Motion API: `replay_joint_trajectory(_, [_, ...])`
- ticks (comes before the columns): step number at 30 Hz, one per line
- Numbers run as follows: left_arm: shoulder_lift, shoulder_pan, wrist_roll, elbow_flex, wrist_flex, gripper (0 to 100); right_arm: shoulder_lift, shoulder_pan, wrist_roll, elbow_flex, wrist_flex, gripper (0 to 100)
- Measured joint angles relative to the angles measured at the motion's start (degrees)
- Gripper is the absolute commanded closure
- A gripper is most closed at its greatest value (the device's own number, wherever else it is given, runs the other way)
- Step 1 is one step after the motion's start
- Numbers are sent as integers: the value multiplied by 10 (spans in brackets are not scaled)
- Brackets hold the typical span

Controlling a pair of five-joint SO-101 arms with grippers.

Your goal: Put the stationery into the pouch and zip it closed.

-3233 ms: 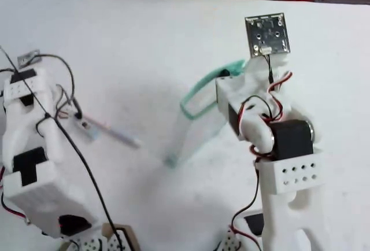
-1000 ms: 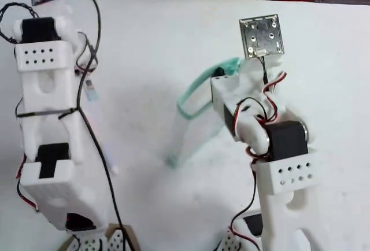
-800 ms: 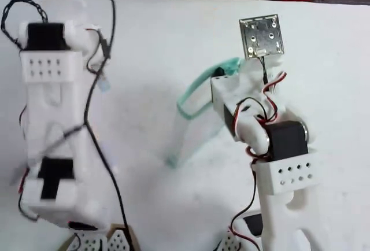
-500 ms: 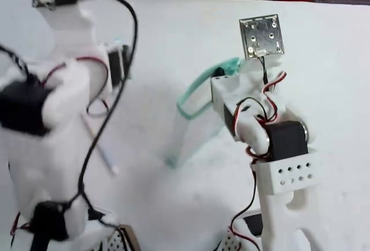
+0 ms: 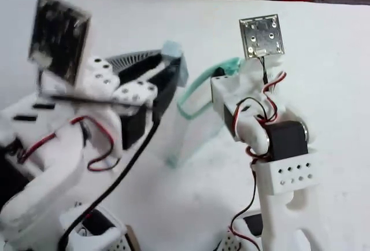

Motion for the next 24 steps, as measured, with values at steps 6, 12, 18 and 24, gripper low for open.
replay_joint_trajectory(6, [20, 41, -28, 0, -3, 916, 0, 0, 0, 0, 0, 769])
replay_joint_trajectory(12, [63, 40, -32, 14, -4, 916, 0, 0, 0, 0, 0, 769])
replay_joint_trajectory(18, [71, -12, -31, 106, -23, 916, 0, 0, 0, 0, 0, 769])
replay_joint_trajectory(24, [60, -22, -32, 172, -69, 917, 0, 0, 0, 1, 0, 769])
